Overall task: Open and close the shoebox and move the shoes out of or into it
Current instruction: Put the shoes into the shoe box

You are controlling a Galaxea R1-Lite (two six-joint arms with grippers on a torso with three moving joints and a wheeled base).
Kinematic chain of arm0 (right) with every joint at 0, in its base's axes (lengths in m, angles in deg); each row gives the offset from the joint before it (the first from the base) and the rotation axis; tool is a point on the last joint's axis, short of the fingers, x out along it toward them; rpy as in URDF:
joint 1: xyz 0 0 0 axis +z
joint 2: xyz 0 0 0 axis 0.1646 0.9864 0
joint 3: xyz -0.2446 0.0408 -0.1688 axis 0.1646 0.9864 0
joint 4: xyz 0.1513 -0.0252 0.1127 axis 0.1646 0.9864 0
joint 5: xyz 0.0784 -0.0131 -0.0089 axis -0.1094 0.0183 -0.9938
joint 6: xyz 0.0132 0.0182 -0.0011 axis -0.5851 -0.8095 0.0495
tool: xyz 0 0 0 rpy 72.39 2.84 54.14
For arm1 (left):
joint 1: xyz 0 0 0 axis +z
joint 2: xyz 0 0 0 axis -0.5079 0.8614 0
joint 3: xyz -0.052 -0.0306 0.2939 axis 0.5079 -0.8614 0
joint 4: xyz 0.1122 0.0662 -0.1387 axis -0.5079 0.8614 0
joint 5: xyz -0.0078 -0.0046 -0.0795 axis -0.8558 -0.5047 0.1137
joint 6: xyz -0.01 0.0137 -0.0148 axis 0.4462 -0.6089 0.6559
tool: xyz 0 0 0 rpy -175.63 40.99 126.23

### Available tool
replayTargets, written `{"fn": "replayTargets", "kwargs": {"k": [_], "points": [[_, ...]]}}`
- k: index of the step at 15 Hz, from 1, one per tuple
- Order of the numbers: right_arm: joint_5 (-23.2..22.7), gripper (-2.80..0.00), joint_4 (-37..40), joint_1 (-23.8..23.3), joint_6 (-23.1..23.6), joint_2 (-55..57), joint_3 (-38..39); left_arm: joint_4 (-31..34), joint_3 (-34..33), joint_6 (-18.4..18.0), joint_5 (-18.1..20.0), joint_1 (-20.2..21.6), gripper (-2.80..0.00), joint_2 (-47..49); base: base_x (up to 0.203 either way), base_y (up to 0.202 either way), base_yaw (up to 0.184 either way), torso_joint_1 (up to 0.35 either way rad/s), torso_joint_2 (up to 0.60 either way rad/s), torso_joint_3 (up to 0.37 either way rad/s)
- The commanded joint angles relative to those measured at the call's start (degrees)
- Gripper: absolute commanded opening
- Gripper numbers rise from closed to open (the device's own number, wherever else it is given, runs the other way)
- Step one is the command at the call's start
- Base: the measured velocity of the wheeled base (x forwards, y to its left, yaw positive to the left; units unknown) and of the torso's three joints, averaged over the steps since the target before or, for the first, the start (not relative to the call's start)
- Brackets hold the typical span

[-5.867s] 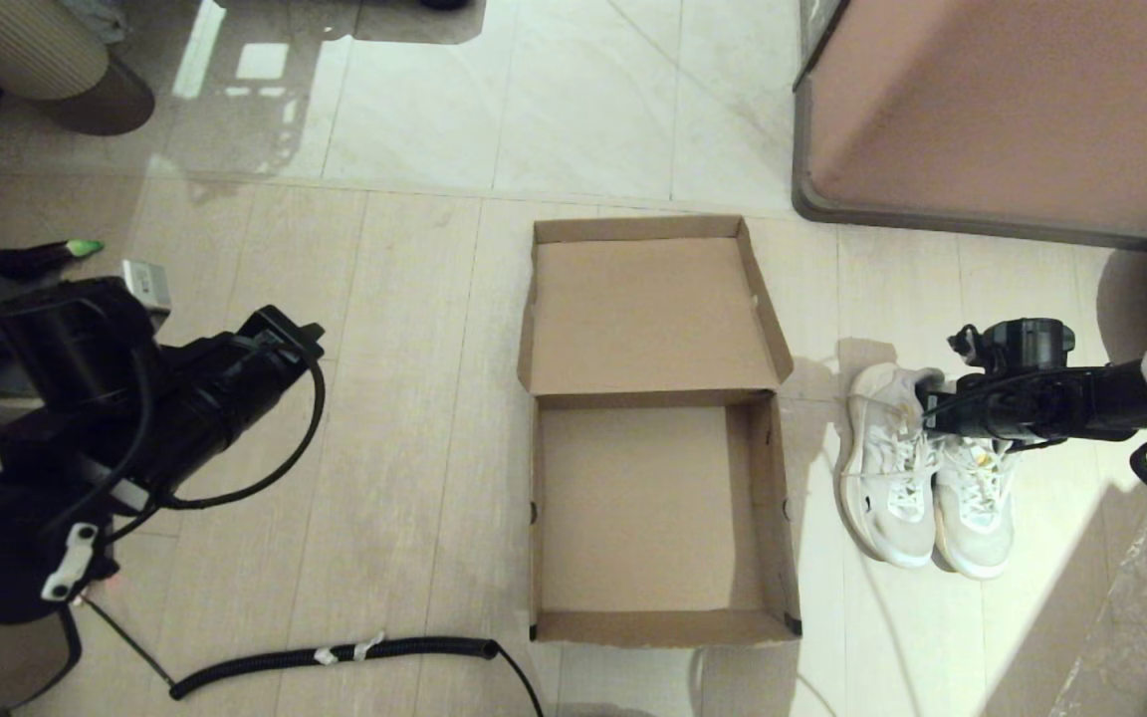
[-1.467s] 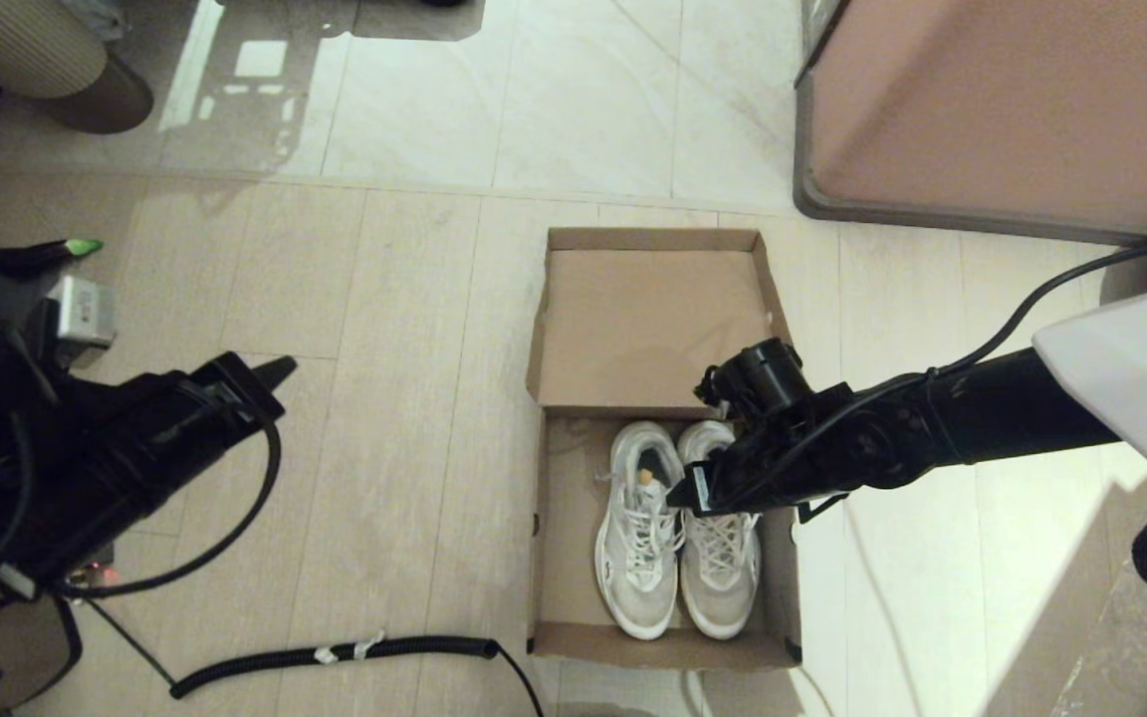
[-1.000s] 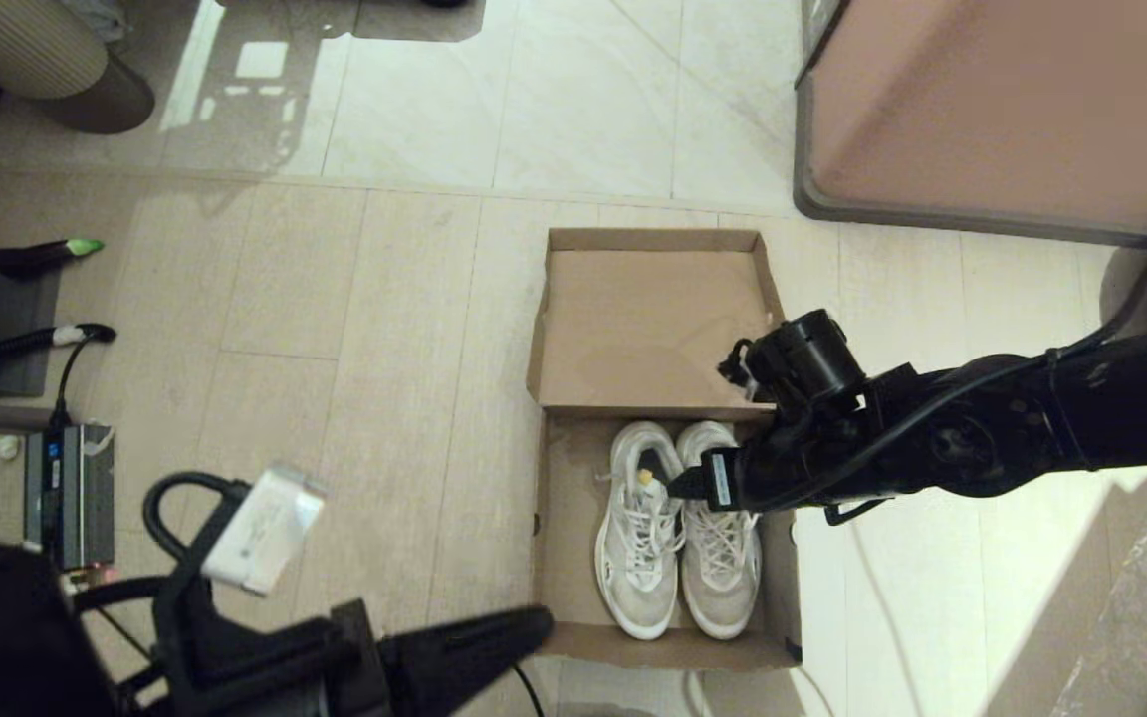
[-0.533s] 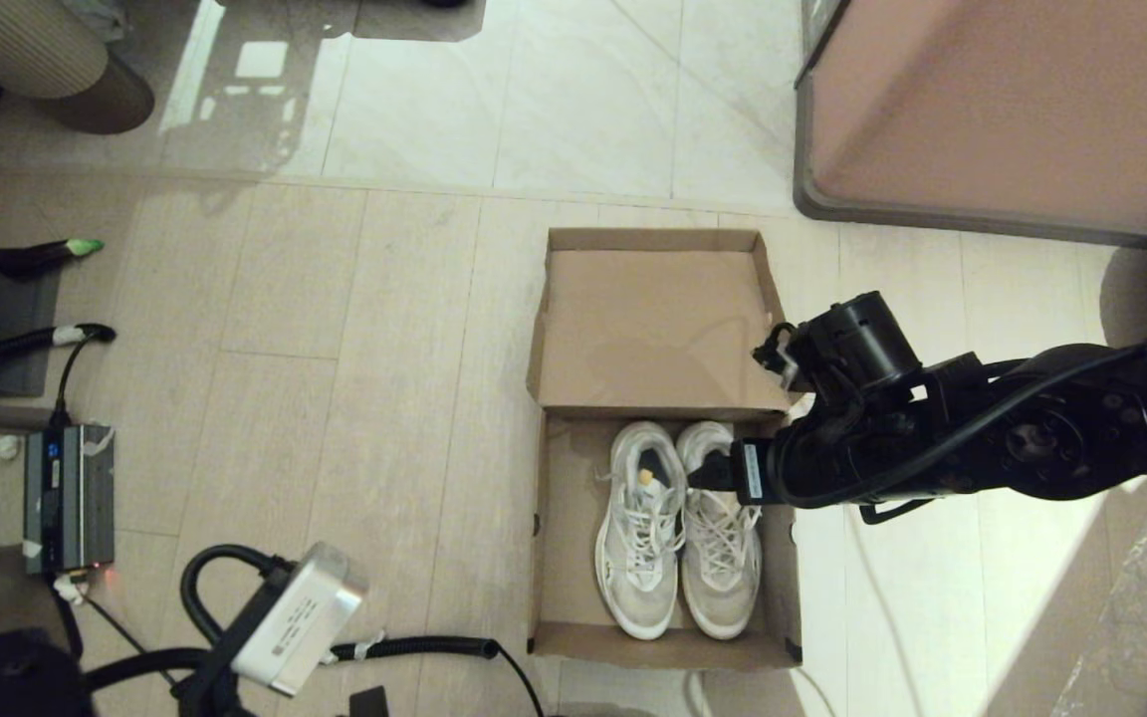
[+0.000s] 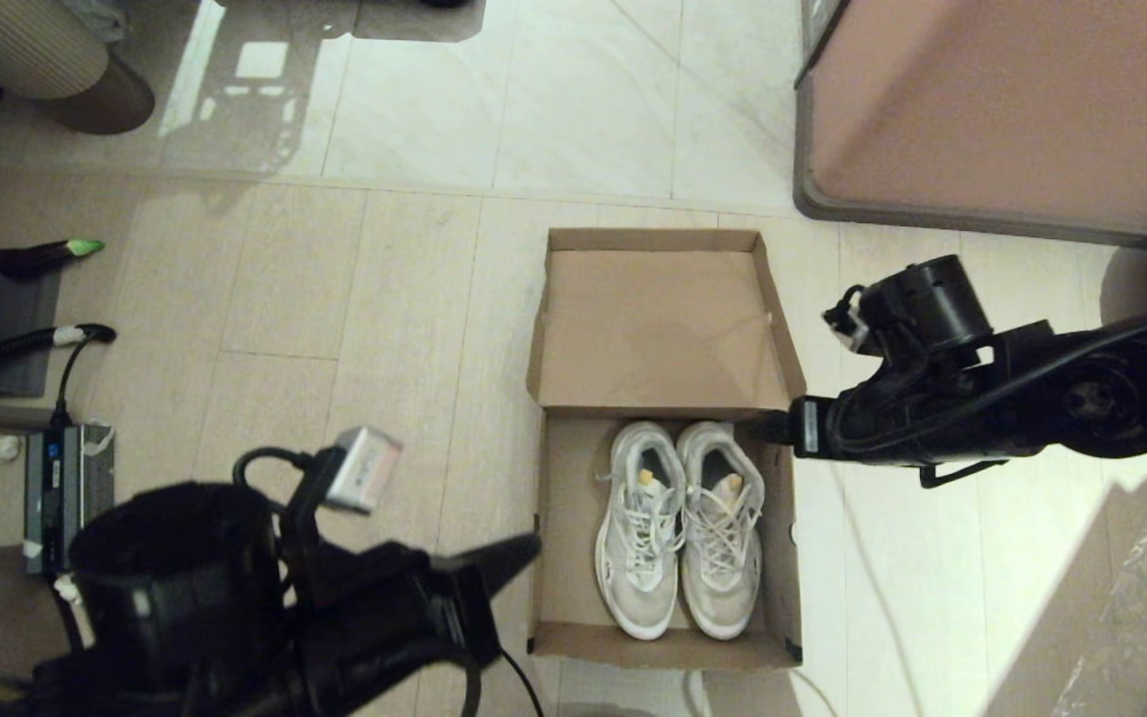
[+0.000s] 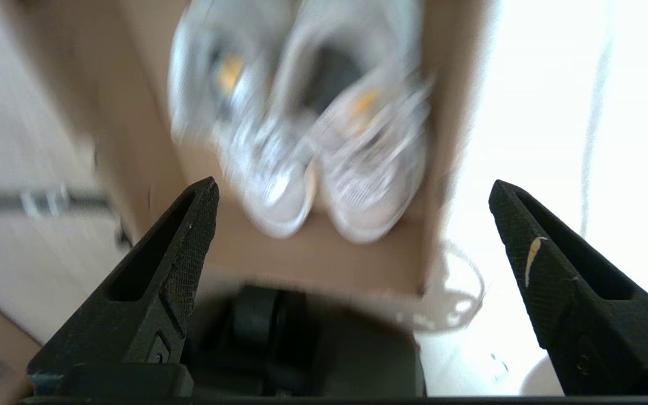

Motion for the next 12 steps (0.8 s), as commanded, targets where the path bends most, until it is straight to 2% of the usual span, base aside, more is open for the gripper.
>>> {"fn": "replayTargets", "kwargs": {"k": [1, 3, 5, 10, 11, 12], "points": [[-6.0, 0.0, 0.3, -7.9, 0.0, -0.9, -3.9, 0.0, 8.8, -0.1, 1.2, 8.7, -2.8, 5.6, 0.0, 0.0, 0.0, 0.0, 0.0, 0.0], [-11.2, 0.0, 1.3, -13.5, -0.4, 0.9, -7.0, 1.0, 18.5, -0.7, 2.5, 15.3, -2.8, 11.8, 0.0, 0.0, 0.0, 0.0, 0.0, 0.0], [-13.7, 0.0, 1.2, -16.9, -1.3, 4.3, -9.4, 2.1, 25.7, -1.0, 3.2, 20.2, -2.8, 17.5, 0.0, 0.0, 0.0, 0.0, 0.0, 0.0], [-19.3, 0.0, -1.6, -21.5, -3.2, 13.8, -16.2, 3.6, 36.9, -1.1, 3.7, 24.8, -2.8, 26.8, 0.0, 0.0, 0.0, 0.0, 0.0, 0.0], [-20.7, -2.8, -3.1, -22.2, -4.1, 16.4, -18.0, 3.7, 38.9, -1.0, 3.8, 25.4, -2.8, 28.5, 0.0, 0.0, 0.0, 0.0, 0.0, 0.0], [-22.3, -2.8, -4.6, -23.0, -5.3, 19.2, -20.7, 3.6, 41.6, -0.9, 3.9, 25.9, -2.8, 30.7, 0.0, 0.0, 0.0, 0.0, 0.0, 0.0]]}}
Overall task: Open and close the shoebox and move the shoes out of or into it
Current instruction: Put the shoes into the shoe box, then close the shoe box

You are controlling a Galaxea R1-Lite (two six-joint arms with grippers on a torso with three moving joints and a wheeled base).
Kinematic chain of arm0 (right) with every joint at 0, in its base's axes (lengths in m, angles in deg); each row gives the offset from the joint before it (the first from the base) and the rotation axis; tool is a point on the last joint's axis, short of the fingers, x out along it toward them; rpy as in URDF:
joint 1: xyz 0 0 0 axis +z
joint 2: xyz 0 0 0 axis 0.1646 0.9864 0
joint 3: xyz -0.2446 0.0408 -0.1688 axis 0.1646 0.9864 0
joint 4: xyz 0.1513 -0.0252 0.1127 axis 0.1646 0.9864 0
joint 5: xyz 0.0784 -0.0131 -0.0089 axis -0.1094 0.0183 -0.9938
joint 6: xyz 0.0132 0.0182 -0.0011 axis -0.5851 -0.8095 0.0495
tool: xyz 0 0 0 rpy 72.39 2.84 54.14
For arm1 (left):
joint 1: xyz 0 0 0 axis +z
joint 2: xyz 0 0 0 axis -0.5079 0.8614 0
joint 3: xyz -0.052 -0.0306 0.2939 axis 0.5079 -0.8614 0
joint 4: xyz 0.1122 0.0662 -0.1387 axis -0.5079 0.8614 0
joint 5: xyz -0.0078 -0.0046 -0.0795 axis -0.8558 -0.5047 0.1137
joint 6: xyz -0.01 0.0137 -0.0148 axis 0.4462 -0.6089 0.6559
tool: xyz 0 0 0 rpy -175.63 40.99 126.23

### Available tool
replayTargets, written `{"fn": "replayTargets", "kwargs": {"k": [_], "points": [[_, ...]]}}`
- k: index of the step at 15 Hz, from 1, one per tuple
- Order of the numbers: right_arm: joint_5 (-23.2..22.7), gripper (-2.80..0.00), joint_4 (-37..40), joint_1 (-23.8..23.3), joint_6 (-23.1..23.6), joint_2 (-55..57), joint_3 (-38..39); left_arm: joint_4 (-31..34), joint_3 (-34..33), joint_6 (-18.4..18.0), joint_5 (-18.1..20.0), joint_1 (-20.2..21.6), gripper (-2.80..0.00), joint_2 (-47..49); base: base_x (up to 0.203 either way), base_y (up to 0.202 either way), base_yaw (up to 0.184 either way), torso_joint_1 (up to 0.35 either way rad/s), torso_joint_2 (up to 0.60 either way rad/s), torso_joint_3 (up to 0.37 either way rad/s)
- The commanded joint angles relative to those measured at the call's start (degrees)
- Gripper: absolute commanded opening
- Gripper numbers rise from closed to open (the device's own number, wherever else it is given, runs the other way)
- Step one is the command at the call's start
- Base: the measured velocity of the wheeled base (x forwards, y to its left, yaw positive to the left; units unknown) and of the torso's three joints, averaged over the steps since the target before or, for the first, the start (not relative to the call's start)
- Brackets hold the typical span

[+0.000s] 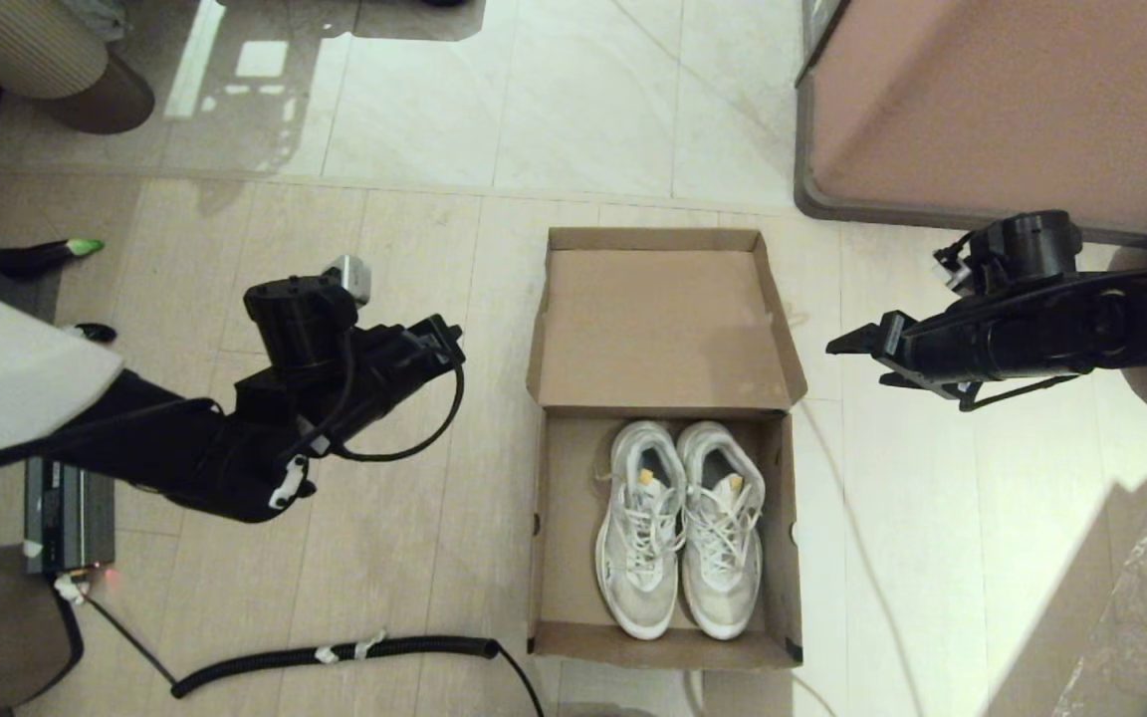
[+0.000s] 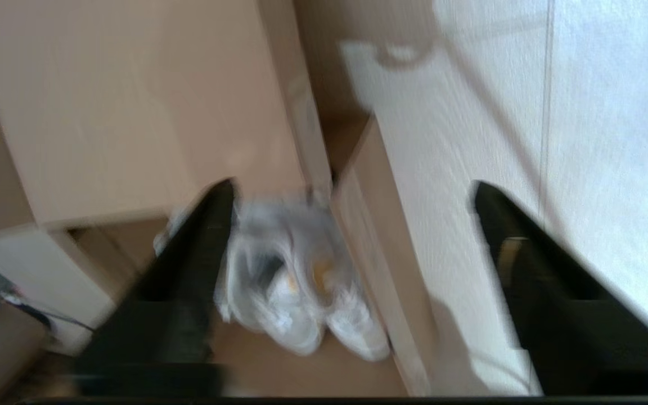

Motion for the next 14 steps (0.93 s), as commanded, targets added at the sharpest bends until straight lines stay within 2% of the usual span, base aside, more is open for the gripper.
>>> {"fn": "replayTargets", "kwargs": {"k": [1, 3, 5, 6, 8, 9, 11, 12, 14], "points": [[-3.1, -2.8, -2.0, -1.9, -2.9, 8.8, -6.8, -0.5, 5.1, 0.4, 0.2, 1.0, -2.8, 6.0, 0.0, 0.0, 0.0, 0.0, 0.0, 0.0], [-6.8, -2.8, -2.6, -3.1, -8.7, 13.5, -15.0, -0.8, 9.8, 1.0, 0.8, 1.4, -2.8, 9.2, 0.0, 0.0, 0.0, 0.0, 0.0, 0.0], [-9.7, -2.8, -2.8, -3.8, -15.9, 18.9, -23.4, -0.9, 11.9, 1.2, 0.9, 1.0, -2.8, 11.2, 0.0, 0.0, 0.0, 0.0, 0.0, 0.0], [-11.4, -2.8, -3.5, -4.0, -19.3, 21.3, -25.1, -0.9, 12.4, 1.3, 0.9, 0.6, -2.8, 11.7, 0.0, 0.0, 0.0, 0.0, 0.0, 0.0], [-13.0, -2.8, -6.6, -4.2, -26.1, 23.4, -25.5, -1.0, 12.4, 1.7, 0.6, 0.1, -2.8, 11.9, 0.0, 0.0, 0.0, 0.0, 0.0, 0.0], [-13.1, -2.8, -9.2, -4.2, -31.5, 23.5, -25.5, -1.0, 12.2, 1.9, 0.1, -0.1, -2.8, 11.7, 0.0, 0.0, 0.0, 0.0, 0.0, 0.0], [-13.2, -2.8, -19.3, -4.2, -41.5, 24.7, -25.5, -1.0, 12.2, 2.4, -1.0, -0.4, -2.8, 11.8, 0.0, 0.0, 0.0, 0.0, 0.0, 0.0], [-13.4, -2.8, -23.8, -4.2, -44.6, 25.9, -25.6, -1.0, 12.2, 2.4, -1.1, -0.5, -2.8, 11.7, 0.0, 0.0, 0.0, 0.0, 0.0, 0.0], [-15.9, -2.8, -25.5, -4.2, -45.7, 26.9, -25.6, -1.0, 12.2, 2.3, -1.1, -1.1, -2.8, 11.6, 0.0, 0.0, 0.0, 0.0, 0.0, 0.0]]}}
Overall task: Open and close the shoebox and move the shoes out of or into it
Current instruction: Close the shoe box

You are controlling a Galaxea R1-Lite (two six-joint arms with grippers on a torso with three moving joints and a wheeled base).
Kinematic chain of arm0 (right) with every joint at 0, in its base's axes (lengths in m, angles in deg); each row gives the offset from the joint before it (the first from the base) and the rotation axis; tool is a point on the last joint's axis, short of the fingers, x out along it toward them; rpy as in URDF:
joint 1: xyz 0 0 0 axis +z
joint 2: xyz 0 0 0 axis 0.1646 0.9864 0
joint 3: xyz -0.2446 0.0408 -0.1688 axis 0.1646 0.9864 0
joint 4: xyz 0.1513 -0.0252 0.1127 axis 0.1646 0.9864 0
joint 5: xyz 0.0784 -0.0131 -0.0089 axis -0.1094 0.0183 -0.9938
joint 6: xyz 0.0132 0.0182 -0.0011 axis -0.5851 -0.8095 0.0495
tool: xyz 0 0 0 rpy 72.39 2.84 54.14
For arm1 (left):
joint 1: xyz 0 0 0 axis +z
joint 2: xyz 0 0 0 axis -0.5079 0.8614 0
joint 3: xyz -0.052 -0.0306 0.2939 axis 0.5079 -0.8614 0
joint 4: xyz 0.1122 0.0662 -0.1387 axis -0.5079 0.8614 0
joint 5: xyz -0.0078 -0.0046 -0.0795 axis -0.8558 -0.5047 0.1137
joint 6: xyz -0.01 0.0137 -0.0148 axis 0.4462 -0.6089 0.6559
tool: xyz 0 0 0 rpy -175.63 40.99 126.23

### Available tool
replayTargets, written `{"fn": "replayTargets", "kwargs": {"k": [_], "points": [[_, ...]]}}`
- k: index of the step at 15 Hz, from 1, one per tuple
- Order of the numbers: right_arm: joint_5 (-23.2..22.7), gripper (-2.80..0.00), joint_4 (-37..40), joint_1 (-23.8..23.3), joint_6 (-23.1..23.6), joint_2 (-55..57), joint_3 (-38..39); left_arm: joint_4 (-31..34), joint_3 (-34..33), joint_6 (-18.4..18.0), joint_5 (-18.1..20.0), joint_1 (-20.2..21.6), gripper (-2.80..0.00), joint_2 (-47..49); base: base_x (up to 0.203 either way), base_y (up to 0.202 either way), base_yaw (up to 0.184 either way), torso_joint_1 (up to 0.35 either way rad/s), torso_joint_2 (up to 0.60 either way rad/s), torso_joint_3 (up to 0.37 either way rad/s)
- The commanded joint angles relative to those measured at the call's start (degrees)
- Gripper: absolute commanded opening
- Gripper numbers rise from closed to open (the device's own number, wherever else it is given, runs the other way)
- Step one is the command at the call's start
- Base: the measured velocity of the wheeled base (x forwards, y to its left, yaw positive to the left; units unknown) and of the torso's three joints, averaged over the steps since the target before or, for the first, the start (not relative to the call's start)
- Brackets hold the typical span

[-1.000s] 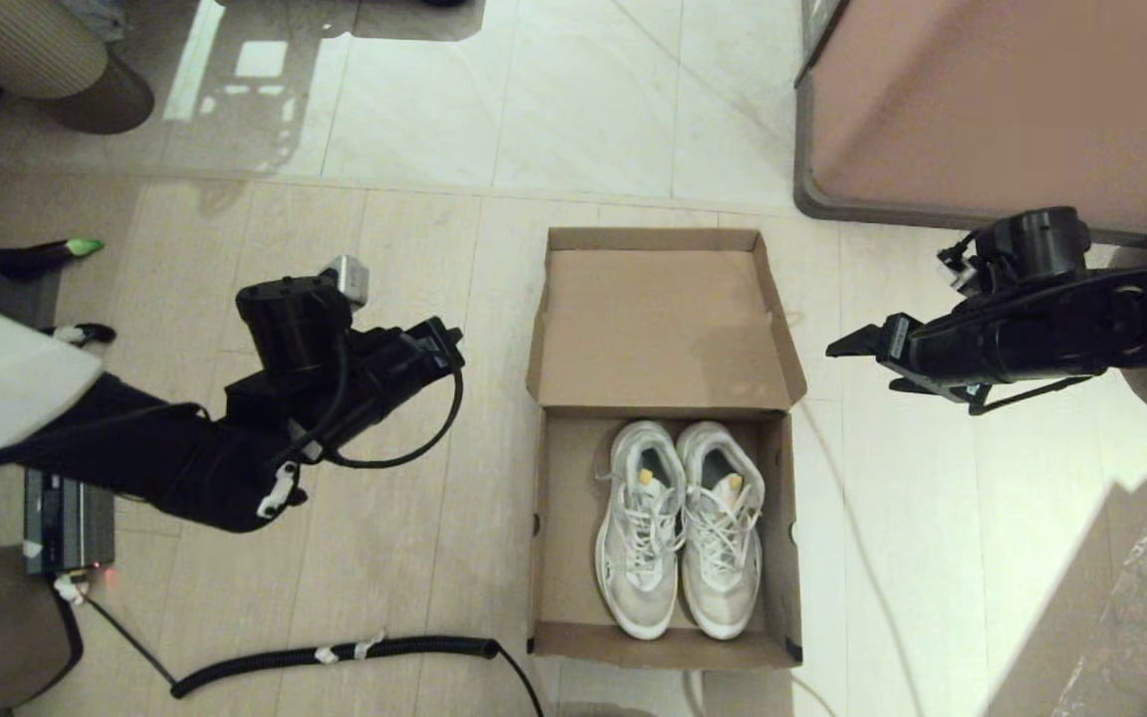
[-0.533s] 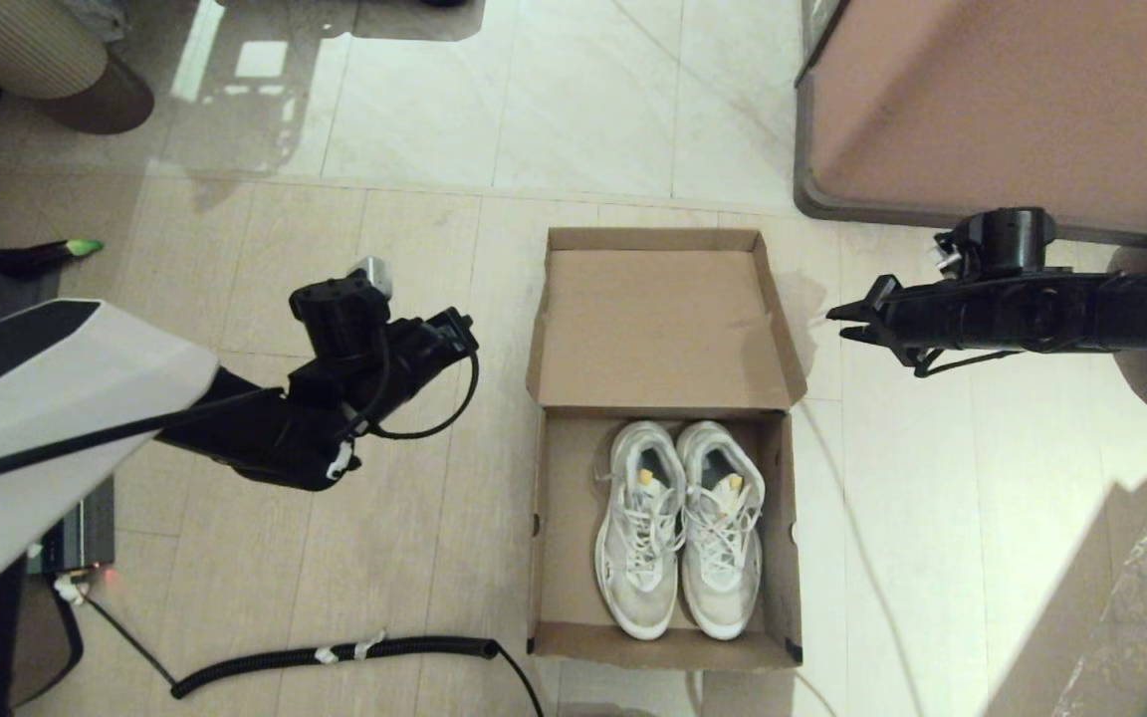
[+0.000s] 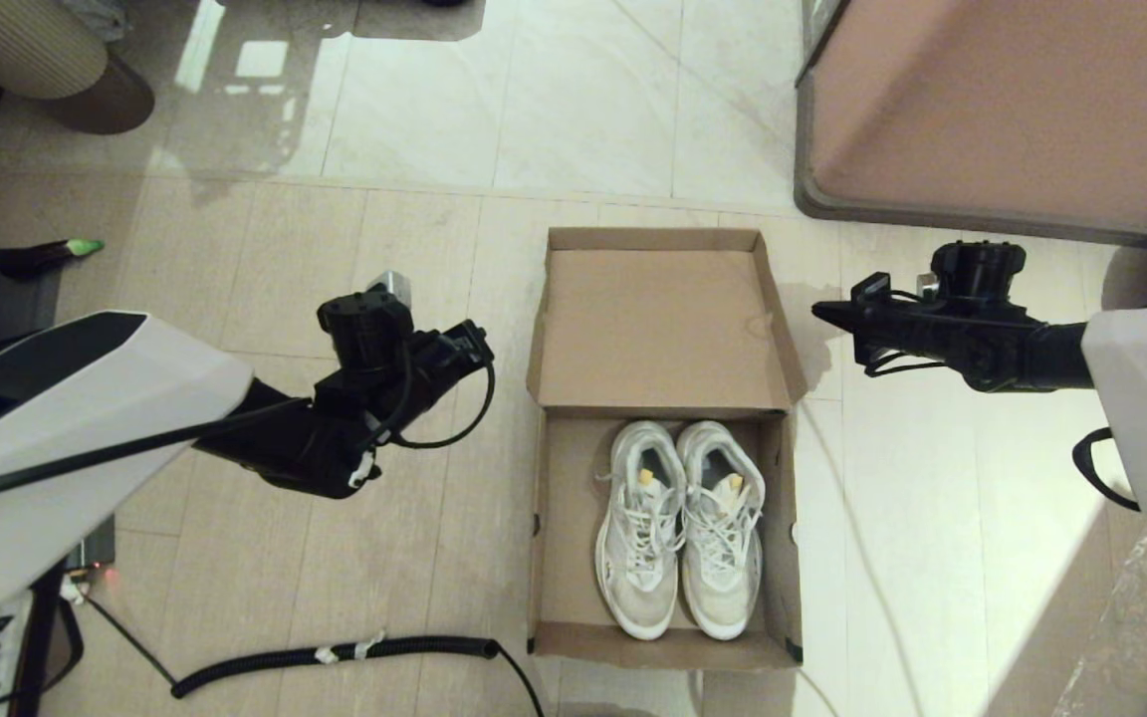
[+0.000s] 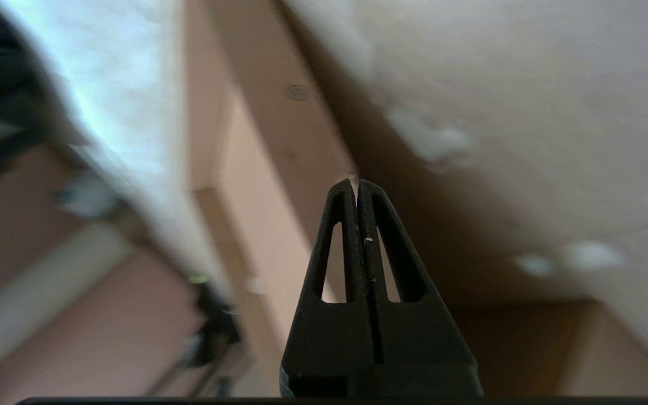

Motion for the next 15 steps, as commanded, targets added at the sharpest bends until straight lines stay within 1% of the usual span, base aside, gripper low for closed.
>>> {"fn": "replayTargets", "kwargs": {"k": [1, 4, 6, 7, 9, 12, 15], "points": [[-3.2, -2.8, -1.1, 0.0, -1.0, 2.0, 0.0, -0.3, -0.1, 0.2, 0.2, -0.8, -2.8, 0.0, 0.0, 0.0, 0.0, 0.0, 0.0, 0.0], [-3.9, -2.8, -4.5, -0.3, -2.0, 3.5, -0.1, -0.2, 0.1, 0.4, 2.2, -2.7, -2.8, 1.4, 0.0, 0.0, 0.0, 0.0, 0.0, 0.0], [-4.0, -2.8, -6.1, -0.6, -4.2, 4.0, -0.1, -0.2, 0.6, 0.3, 2.8, -3.9, -2.8, 2.8, 0.0, 0.0, 0.0, 0.0, 0.0, 0.0], [-4.7, -2.8, -6.8, -0.8, -5.3, 4.5, -0.1, -0.3, 0.7, 0.3, 2.8, -4.7, -2.8, 3.0, 0.0, 0.0, 0.0, 0.0, 0.0, 0.0], [-8.3, -2.8, -9.0, -0.8, -8.4, 5.7, -0.1, -0.2, 0.8, 0.3, 2.5, -6.2, -2.8, 3.5, 0.0, 0.0, 0.0, 0.0, 0.0, 0.0], [-11.2, -2.8, -14.6, -0.7, -11.6, 8.3, -0.1, -0.3, 1.5, 0.3, 2.0, -7.3, -2.8, 5.1, 0.0, 0.0, 0.0, 0.0, 0.0, 0.0], [-12.2, -2.8, -15.3, 0.1, -11.7, 9.9, -0.1, -0.4, 1.7, 0.3, 0.4, -8.7, -2.8, 5.8, 0.0, 0.0, 0.0, 0.0, 0.0, 0.0]]}}
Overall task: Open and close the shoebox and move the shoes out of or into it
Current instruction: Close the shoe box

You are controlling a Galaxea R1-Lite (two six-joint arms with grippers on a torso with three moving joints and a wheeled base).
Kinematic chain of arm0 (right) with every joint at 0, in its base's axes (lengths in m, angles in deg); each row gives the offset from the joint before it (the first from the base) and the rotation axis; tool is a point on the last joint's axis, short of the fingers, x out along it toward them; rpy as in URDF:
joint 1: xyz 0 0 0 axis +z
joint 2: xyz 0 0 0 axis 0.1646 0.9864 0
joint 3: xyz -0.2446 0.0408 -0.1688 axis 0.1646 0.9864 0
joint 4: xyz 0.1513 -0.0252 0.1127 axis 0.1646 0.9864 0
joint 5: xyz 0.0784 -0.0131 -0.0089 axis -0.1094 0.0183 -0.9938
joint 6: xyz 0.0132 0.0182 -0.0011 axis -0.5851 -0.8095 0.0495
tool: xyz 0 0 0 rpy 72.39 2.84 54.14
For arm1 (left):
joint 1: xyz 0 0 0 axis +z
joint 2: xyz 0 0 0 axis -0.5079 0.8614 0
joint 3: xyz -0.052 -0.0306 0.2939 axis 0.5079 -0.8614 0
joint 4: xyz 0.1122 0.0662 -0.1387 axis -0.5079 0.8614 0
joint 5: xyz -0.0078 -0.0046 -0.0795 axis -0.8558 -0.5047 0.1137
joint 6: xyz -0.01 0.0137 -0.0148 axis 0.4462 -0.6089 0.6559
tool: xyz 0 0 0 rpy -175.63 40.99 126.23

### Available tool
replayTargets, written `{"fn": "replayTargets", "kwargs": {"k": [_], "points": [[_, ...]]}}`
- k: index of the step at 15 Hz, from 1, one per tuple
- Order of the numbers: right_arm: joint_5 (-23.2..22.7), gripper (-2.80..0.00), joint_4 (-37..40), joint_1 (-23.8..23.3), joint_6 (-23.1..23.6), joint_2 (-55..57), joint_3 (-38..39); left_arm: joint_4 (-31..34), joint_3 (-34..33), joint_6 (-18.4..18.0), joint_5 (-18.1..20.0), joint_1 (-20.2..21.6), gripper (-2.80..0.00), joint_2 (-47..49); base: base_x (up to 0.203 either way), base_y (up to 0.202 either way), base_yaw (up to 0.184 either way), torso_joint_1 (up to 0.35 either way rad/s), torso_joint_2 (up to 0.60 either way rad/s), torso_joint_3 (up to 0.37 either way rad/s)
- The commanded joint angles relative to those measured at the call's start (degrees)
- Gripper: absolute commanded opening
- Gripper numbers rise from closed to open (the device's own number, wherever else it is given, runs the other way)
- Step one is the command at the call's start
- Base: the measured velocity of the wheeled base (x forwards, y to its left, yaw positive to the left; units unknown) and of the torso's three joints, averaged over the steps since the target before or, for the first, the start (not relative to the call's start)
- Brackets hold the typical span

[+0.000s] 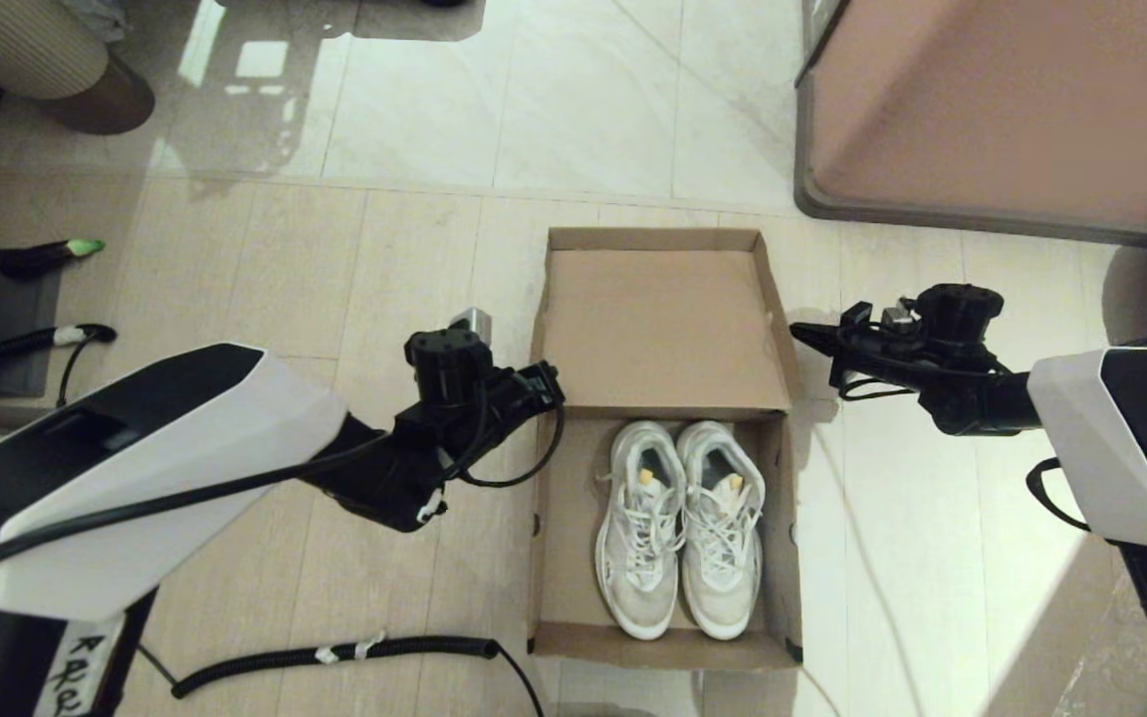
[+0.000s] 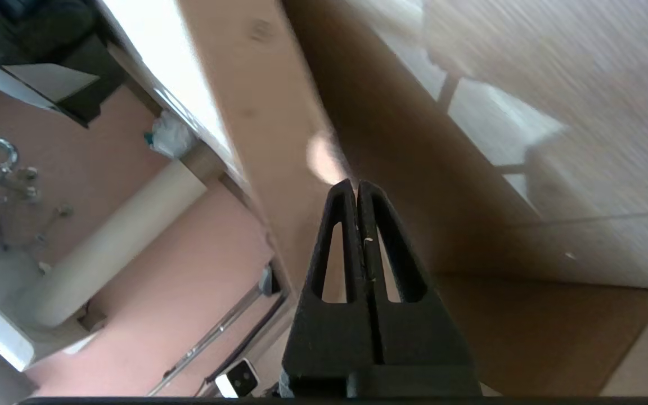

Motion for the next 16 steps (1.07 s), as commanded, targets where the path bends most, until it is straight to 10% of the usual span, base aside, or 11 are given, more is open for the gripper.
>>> {"fn": "replayTargets", "kwargs": {"k": [1, 8, 16], "points": [[-0.4, -2.8, -0.3, 0.7, 0.0, 2.1, 0.0, -0.3, 0.4, 0.2, -0.5, -0.7, -2.8, 0.9, 0.0, 0.0, 0.0, 0.0, 0.0, 0.0], [-2.6, -2.8, -4.7, 2.5, -1.3, 5.5, -0.1, -2.2, 0.5, 0.2, -1.6, -1.8, -2.8, 2.9, 0.0, 0.0, 0.0, 0.0, 0.0, 0.0], [-7.3, -2.8, -30.9, 1.9, -26.7, 10.9, -0.2, -3.6, 0.2, 0.2, -1.9, -4.6, -2.8, 4.3, 0.0, 0.0, 0.0, 0.0, 0.0, 0.0]]}}
